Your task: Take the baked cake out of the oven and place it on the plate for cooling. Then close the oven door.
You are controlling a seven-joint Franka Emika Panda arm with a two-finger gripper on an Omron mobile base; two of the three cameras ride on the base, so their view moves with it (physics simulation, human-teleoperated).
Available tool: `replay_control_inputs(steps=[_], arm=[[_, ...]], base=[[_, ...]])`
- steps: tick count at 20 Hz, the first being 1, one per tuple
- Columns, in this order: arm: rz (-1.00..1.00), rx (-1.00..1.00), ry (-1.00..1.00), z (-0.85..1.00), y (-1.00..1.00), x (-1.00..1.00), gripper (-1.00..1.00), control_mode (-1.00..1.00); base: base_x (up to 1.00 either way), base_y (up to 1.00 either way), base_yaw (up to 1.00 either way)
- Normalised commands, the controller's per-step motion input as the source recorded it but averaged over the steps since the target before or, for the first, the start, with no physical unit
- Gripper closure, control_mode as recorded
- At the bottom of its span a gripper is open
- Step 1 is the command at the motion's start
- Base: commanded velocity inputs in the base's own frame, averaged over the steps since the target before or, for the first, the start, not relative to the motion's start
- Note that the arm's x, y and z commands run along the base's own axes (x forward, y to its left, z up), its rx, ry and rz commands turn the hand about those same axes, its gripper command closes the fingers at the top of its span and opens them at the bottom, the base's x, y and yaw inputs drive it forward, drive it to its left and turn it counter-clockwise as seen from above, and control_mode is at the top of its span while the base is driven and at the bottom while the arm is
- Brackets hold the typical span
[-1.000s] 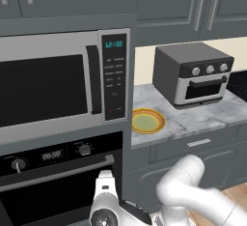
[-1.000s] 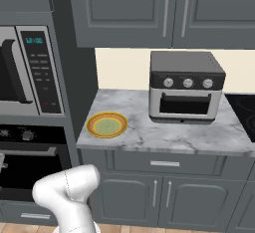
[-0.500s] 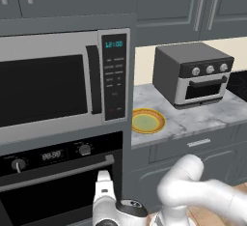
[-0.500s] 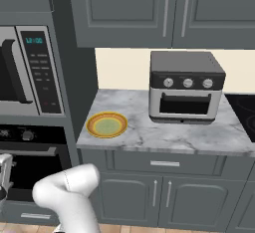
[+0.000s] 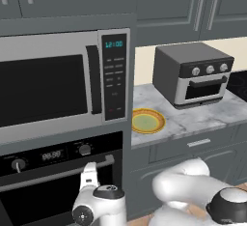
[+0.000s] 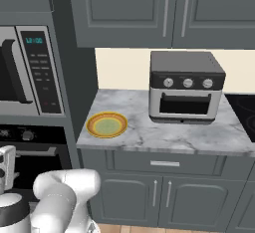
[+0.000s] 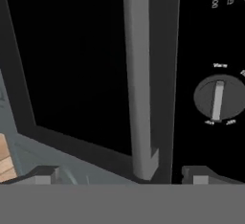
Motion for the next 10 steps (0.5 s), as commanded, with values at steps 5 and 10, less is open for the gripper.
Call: replay_control_inputs(steps=[5, 10], arm=[[-0.06, -0.07, 0.0, -0.21, 0.27, 0.41, -1.0, -1.0], [-0.02, -0.02, 0.0, -0.2, 0.06, 0.4, -1.0, -1.0]], base=[[0.0, 0.0, 0.0], [0.0, 0.0, 0.0]])
